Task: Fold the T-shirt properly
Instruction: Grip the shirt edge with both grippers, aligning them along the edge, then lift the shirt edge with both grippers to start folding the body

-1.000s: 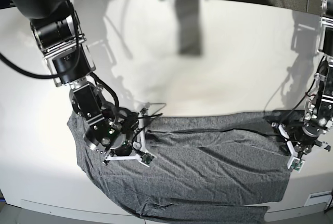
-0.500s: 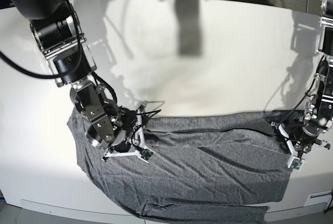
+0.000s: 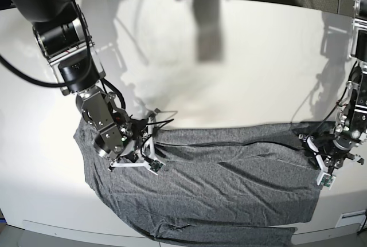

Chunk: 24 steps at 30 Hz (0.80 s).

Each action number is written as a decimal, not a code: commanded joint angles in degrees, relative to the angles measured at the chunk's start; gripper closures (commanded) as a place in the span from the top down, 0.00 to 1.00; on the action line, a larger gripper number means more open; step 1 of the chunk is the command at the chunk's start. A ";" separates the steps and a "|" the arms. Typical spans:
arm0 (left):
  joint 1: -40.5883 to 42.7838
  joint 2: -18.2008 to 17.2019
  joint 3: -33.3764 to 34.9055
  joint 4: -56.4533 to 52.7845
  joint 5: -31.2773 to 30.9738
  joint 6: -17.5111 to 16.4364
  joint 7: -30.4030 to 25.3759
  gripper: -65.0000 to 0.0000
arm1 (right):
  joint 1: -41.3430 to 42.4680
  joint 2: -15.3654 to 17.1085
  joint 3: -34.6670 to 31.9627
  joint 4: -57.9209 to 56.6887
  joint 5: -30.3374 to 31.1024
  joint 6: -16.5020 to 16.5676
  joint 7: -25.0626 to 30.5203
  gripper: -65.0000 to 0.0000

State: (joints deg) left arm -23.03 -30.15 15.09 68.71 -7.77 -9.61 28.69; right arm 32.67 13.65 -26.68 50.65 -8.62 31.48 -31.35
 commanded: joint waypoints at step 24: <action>-2.71 -0.98 -0.42 0.74 0.24 0.42 -3.30 0.00 | 3.50 0.31 1.97 8.26 3.34 -10.03 -0.15 0.00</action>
State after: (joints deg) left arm -23.73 -30.15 15.09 68.71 -7.57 -9.61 26.96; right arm 33.98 13.78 -25.15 57.87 -5.30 21.80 -32.73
